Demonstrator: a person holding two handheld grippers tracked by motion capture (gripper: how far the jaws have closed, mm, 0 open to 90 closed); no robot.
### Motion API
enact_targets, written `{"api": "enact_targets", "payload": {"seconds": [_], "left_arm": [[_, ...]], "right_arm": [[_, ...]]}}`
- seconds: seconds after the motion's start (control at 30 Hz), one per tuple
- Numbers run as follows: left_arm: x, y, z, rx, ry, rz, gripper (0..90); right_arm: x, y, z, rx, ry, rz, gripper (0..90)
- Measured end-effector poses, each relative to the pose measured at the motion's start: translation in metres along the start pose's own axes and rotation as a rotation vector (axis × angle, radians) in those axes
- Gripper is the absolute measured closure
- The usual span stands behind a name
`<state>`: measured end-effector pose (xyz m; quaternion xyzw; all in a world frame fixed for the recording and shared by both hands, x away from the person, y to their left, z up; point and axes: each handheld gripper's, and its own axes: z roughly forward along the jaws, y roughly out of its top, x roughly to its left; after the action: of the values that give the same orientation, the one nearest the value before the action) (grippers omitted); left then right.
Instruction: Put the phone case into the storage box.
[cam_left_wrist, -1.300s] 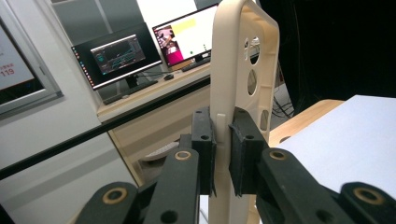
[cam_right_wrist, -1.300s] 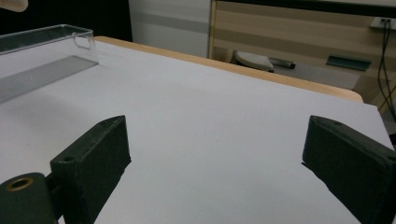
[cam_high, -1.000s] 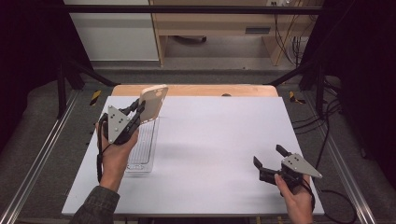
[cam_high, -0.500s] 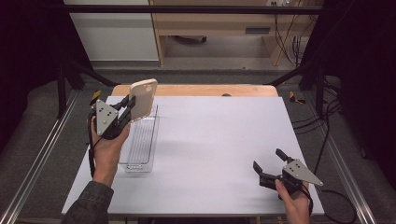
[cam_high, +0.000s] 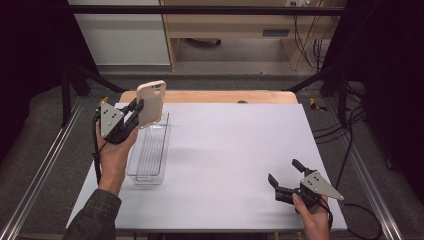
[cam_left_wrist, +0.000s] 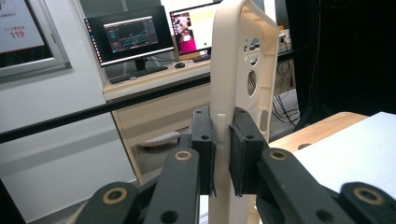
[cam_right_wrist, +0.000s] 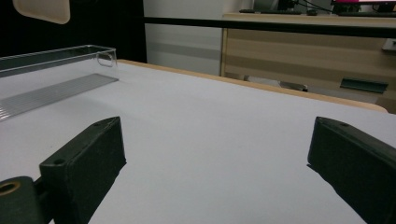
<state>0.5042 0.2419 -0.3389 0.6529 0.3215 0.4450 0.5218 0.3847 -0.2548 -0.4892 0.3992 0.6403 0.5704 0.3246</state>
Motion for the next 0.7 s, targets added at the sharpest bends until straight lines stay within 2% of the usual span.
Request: {"api": "enact_targets", "payload": {"seconds": [0.27, 0.7], "left_arm": [[0.007, -0.006, 0.007, 0.014, 0.007, -0.049, 81.0], [0.013, -0.016, 0.021, 0.045, 0.007, -0.088, 81.0]], "right_arm": [[0.002, 0.0, 0.001, -0.007, 0.021, 0.003, 3.7], [0.01, -0.001, 0.004, -0.004, 0.064, -0.01, 3.7]]}}
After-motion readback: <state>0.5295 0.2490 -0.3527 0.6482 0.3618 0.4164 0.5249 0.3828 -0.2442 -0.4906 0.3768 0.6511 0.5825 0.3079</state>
